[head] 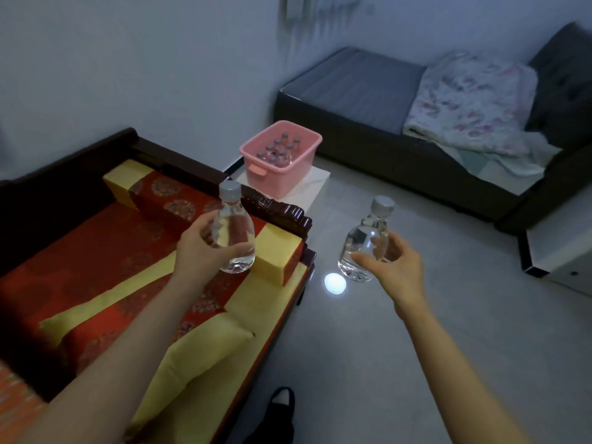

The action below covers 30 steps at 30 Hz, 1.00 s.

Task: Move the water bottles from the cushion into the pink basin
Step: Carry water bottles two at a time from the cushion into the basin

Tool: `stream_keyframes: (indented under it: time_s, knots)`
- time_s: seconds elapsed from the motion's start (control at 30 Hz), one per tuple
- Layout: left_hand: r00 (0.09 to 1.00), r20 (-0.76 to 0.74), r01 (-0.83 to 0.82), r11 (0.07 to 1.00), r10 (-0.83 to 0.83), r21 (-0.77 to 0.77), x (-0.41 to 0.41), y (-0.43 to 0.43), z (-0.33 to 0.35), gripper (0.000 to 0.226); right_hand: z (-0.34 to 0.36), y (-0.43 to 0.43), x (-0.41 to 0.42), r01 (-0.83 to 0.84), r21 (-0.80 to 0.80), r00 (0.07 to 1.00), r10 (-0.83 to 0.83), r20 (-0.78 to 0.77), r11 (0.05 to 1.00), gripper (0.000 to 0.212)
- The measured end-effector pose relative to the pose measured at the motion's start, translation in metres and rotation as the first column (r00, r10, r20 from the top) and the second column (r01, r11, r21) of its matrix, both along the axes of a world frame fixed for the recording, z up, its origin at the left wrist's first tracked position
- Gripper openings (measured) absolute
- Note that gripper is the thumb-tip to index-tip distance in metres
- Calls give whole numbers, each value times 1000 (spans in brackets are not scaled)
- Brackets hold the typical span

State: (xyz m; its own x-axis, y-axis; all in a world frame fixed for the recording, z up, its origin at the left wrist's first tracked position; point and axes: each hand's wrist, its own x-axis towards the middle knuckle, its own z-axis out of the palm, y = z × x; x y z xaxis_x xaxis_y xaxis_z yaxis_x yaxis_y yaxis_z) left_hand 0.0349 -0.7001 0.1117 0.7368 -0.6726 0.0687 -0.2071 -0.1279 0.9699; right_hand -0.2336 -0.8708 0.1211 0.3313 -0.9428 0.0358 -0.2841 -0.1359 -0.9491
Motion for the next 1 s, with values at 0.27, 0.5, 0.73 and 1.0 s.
stream_keyframes:
  time_s: [0.27,0.5,0.73,1.0]
  knots:
    - [998,-52,29,1000,-30,-7,26,-136,-29,70,-11,-123,22,27,4,999,-27,-40,1000,68]
    - [998,-63,14,999,-12,30,59,-256,-29,71,-2,-249,52,22,21,998,-21,-56,1000,66]
    - [992,-47,-120,993,119,1,81,-360,-24,73,-3,-372,98,-92,21,994,93,-59,996,61]
    - [920,-56,-389,921,389,0,97,-474,-32,81,-6,-529,164,-394,72,910,400,-111,916,65]
